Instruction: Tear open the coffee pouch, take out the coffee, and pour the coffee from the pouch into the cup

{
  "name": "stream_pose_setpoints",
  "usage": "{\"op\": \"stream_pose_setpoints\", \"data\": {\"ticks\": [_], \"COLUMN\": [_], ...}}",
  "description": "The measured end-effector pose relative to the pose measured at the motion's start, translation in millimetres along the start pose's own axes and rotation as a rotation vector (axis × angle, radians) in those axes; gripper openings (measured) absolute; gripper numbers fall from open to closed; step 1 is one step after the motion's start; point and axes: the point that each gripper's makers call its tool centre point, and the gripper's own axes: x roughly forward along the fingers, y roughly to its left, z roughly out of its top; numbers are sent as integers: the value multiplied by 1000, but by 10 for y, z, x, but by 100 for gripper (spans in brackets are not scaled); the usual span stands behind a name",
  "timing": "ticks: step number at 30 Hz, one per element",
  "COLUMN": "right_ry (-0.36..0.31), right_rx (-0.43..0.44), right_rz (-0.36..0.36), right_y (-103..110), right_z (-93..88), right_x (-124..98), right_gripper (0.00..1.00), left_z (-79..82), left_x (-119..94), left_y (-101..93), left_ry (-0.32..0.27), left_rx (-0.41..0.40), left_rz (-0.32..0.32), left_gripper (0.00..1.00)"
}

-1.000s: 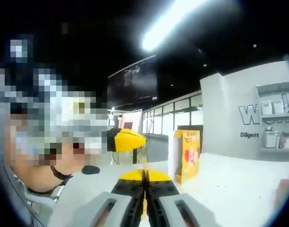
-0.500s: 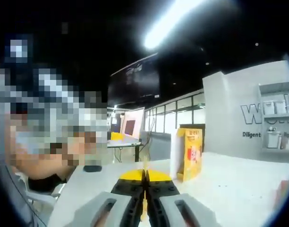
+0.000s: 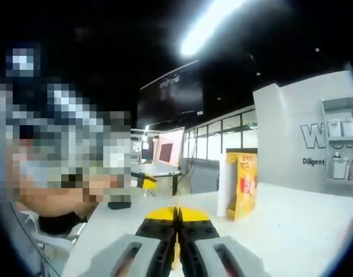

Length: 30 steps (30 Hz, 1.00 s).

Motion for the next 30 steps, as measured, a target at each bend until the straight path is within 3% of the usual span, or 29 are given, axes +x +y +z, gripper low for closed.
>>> {"op": "stream_pose_setpoints", "data": {"ticks": [6, 9, 11, 14, 18, 20, 21, 23, 24, 28, 30], "right_ry": [3, -6, -9, -4, 9, 12, 17, 31, 31, 70, 78], "right_rx": [-18, -16, -14, -3, 4, -10, -13, -28, -30, -45, -43], "right_rz": [41, 52, 57, 75, 160, 248, 249, 316, 303, 306, 311], "right_y": [185, 244, 261, 279, 397, 565, 588, 738, 743, 826, 856], "right_z": [73, 112, 134, 160, 192, 195, 184, 148, 142, 87, 84], "right_x": [272, 331, 334, 302, 174, 84, 46, -46, -74, -210, -277], "right_gripper": [1, 1, 1, 1, 1, 1, 1, 1, 1, 1, 1], "left_z": [-5, 16, 54, 151, 195, 248, 285, 344, 370, 414, 431], "left_x": [-63, -162, -225, -260, -451, -593, -665, -778, -848, -988, -923], "left_y": [63, -24, -197, -588, -1483, -1913, -2105, -2440, -2597, -3001, -3092], "left_ry": [-24, -40, -61, -106, -122, -146, -168, -197, -209, -224, -224], "left_rx": [-52, -50, -44, -31, -22, -64, -69, -79, -84, -101, -106], "left_rz": [-26, -49, -96, -268, -636, -806, -884, -1003, -1067, -1229, -1248], "left_gripper": [29, 29, 28, 28, 24, 26, 27, 29, 30, 28, 26]}}
